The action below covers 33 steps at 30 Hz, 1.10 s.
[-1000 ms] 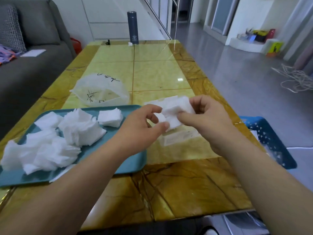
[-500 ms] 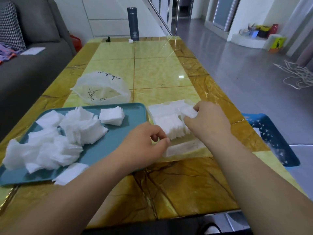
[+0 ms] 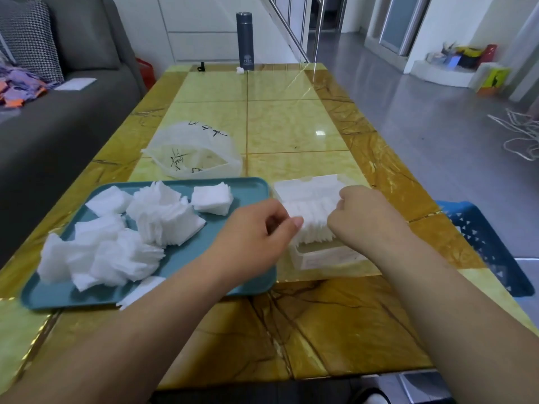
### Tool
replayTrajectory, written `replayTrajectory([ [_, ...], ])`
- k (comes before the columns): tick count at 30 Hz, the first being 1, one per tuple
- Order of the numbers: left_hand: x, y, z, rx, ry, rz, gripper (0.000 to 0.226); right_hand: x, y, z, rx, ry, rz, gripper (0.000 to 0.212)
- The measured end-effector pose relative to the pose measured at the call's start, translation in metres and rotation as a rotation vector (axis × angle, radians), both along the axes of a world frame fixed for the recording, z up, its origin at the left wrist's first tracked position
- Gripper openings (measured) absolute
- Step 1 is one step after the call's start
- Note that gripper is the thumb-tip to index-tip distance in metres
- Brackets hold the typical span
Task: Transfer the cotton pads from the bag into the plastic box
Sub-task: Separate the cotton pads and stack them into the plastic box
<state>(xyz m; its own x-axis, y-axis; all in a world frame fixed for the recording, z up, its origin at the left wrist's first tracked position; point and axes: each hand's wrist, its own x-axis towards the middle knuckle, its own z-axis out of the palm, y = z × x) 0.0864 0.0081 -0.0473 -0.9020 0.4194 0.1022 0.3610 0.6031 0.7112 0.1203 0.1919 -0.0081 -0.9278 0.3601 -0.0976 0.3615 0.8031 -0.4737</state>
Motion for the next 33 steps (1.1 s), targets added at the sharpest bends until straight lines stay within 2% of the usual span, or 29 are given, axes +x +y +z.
replayTrajectory([
  [2,-0.014,-0.013,0.004,-0.076,0.151,0.093,0.027,0.0,-0.005,0.006,0.052,0.015,-0.012,0.014],
  [4,-0.032,-0.029,0.005,-0.239,0.282,0.161,0.015,0.0,-0.011,0.009,0.112,0.027,0.008,0.014],
  [5,-0.04,-0.037,0.004,-0.338,0.3,0.178,0.021,0.0,-0.015,0.009,0.123,0.053,0.02,0.012],
  [7,-0.053,-0.05,0.0,-0.498,0.263,0.171,0.04,-0.002,-0.026,0.007,0.076,0.145,0.061,0.024],
  [10,-0.057,-0.06,-0.006,-0.593,0.156,0.126,0.034,-0.003,-0.05,0.001,-0.044,0.249,0.202,0.042],
  [12,-0.052,-0.063,-0.005,-0.577,0.122,0.097,0.034,-0.001,-0.067,-0.003,-0.136,0.277,0.319,0.046],
  [15,-0.043,-0.069,-0.004,-0.494,0.123,0.007,0.051,0.002,-0.088,-0.013,-0.26,0.261,0.401,0.044],
  [17,-0.032,-0.073,0.0,-0.428,0.094,-0.038,0.05,0.0,-0.096,-0.023,-0.311,0.207,0.385,0.037],
  [20,-0.018,-0.084,0.001,-0.352,0.054,-0.026,0.036,-0.006,-0.101,-0.035,-0.291,0.165,0.33,0.028],
  [23,-0.015,-0.094,-0.005,-0.276,0.017,0.042,0.049,-0.008,-0.104,-0.039,-0.29,0.145,0.311,0.038],
  [27,-0.018,-0.1,-0.013,-0.198,-0.028,0.079,0.053,-0.012,-0.109,-0.045,-0.331,0.12,0.277,0.041],
  [30,-0.015,-0.098,-0.009,-0.184,-0.047,0.053,0.047,-0.013,-0.107,-0.046,-0.372,0.127,0.277,0.047],
  [33,-0.013,-0.097,-0.008,-0.183,-0.042,0.051,0.031,-0.013,-0.106,-0.046,-0.415,0.106,0.324,0.051],
])
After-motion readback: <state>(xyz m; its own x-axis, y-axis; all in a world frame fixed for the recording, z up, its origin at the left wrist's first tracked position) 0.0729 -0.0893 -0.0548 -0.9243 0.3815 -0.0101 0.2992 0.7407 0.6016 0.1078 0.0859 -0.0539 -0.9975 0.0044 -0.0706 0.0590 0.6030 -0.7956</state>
